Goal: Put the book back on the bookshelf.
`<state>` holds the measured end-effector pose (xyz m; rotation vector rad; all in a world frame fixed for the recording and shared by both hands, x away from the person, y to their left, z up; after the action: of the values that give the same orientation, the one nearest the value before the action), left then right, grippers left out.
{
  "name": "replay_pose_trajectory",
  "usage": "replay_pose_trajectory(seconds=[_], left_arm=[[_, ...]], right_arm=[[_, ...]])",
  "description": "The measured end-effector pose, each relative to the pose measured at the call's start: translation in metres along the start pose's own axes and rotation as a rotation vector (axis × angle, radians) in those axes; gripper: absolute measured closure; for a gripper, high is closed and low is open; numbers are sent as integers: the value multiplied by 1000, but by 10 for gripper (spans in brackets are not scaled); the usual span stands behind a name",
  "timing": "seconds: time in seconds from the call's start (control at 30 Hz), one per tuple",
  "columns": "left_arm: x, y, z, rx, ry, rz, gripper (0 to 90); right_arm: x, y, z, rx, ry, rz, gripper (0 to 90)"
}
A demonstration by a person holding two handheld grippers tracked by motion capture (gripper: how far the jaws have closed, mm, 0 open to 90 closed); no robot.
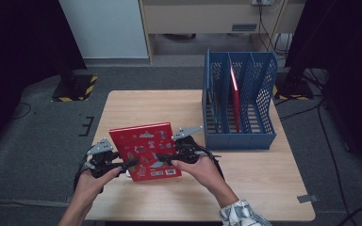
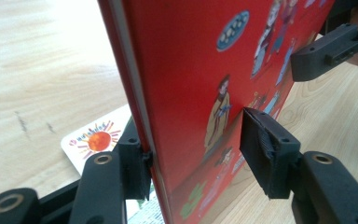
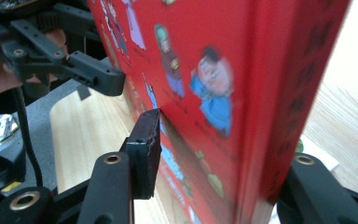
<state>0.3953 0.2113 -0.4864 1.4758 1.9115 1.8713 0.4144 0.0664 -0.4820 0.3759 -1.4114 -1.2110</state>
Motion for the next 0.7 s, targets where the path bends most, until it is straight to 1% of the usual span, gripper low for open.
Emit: replay_pose_trajectory(seconds=[0.1,0.17,0.3,0.5,0.6,0.7], left_arm=[[5,10,0,-8,8,-11,462],[7,17,2,-11,7,-24,461],[1,26,11,-19,13,-46,451],[-12,28,24,-14,15,-83,423],[-16,27,28,-23,21,-102,417],[-19,28,31,-30,29,-110,416]], right_arm=[[2,8,0,8,2,-22,541],[3,13,-1,5,3,-40,542],[1,20,-8,3,-20,-68,541],[-7,20,-20,19,-71,-87,541],[-11,20,-24,22,-87,-93,539],[-13,19,-28,31,-103,-105,534]])
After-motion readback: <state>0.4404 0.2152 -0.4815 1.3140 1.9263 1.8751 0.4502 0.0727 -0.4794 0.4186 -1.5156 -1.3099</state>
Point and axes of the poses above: each handheld gripper's, and its own axes: x roughly backward along the jaws, y roughly out of its top, z roughly to its left, the point moved 10 cm from there along -x, roughly forward along the jaws, and after that the axes turned 4 degrees about x, right-handed, at the moved point
